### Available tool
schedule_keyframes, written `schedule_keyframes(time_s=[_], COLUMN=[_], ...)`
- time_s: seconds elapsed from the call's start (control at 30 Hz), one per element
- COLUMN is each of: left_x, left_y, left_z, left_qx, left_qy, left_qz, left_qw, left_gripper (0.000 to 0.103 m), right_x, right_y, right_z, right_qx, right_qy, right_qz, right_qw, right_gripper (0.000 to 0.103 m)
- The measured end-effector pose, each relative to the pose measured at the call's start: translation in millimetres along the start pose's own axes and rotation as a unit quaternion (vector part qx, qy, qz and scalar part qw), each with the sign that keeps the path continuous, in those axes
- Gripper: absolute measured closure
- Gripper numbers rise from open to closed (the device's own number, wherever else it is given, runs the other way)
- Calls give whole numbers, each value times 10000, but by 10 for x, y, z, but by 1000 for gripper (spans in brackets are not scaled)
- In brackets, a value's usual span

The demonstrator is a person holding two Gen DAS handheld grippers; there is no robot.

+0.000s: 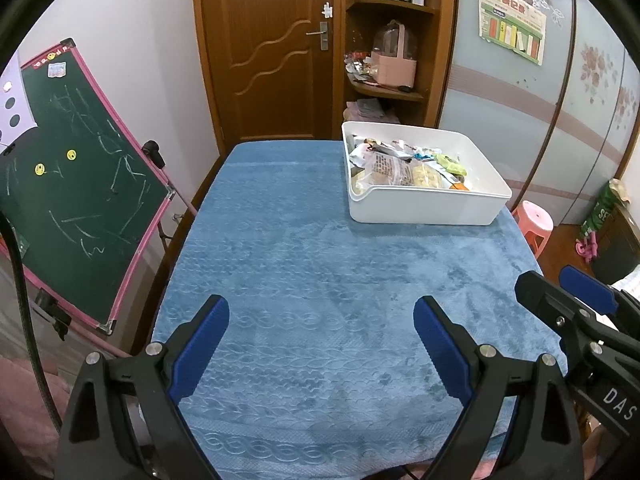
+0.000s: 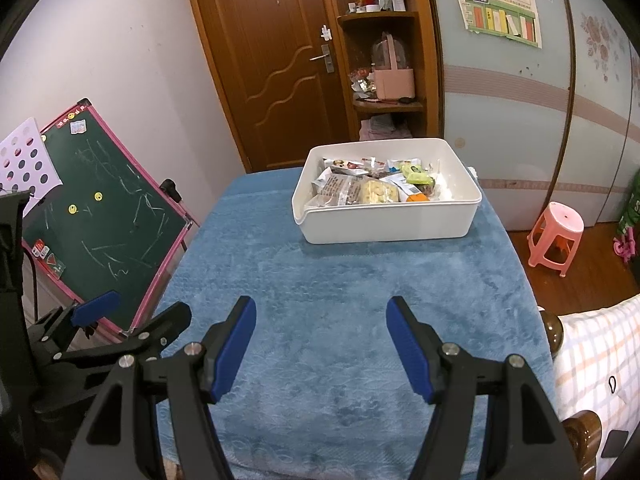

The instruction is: Organize snacks

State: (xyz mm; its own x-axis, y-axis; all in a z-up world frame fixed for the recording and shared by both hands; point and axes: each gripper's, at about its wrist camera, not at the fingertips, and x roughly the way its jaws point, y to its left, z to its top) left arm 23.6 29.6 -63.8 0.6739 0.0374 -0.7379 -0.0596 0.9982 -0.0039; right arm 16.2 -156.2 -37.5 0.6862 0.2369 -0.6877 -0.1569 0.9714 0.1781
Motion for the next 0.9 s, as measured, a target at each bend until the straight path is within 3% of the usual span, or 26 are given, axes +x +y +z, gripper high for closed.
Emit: schedule_keyframes(time_s=[0.9], left_x=[47], left_y=[6], left_z=[-18], left_qx=[18], left_qy=[18], left_qz=[46], left_qw=[10000], left_gripper=[10], right_x=[36], right_y=[3], right_z=[-8], right_qx=[2], right_qy=[46], right_qz=[21], right_qw=[10000], right_gripper=[35])
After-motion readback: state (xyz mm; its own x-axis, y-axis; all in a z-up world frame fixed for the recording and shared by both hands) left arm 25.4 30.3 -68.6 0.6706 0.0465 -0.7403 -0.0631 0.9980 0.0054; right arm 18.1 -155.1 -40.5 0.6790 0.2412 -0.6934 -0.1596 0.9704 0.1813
